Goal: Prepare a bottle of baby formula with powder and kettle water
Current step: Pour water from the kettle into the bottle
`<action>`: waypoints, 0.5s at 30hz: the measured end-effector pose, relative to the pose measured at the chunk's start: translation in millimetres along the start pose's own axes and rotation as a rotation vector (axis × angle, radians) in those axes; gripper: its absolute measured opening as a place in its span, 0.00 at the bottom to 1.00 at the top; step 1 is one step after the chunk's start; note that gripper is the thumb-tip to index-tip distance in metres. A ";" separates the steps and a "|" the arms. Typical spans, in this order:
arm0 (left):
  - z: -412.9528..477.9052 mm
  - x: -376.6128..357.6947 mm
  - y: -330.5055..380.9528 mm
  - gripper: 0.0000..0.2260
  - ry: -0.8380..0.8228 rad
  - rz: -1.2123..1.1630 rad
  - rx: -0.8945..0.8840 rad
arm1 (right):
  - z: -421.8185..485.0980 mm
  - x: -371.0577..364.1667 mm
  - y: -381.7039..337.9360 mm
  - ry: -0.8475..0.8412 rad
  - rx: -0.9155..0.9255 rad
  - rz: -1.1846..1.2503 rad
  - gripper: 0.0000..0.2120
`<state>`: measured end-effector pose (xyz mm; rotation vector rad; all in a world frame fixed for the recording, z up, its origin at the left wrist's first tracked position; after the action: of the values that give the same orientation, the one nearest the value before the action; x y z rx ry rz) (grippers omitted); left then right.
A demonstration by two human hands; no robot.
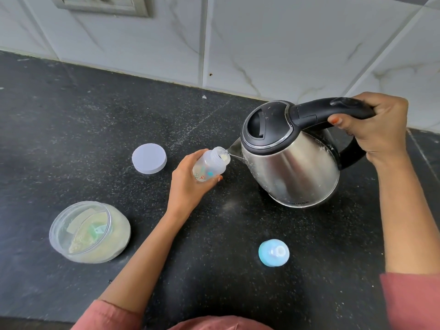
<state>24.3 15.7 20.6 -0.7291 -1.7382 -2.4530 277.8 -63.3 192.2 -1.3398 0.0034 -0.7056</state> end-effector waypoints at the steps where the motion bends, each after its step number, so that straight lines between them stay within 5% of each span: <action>1: -0.3 -0.2 -0.5 0.28 -0.001 0.001 0.001 | 0.1 -0.1 0.1 0.000 -0.002 -0.004 0.09; 15: -1.6 1.6 -7.3 0.27 0.018 -0.004 -0.001 | 1.4 -4.8 -1.6 -0.010 -0.019 -0.030 0.14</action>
<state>20.1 17.3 14.4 -0.7020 -1.7334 -2.4556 273.8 -59.9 192.2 -1.3640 -0.0178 -0.7255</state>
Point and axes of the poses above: each hand's wrist, its own z-axis towards the middle knuckle, its own x-axis out of the back of the hand, y = z × x, the point moved 6 cm from there along z, towards the middle knuckle, and after that the axes turned 10 degrees about -x, right-handed, at the moved point
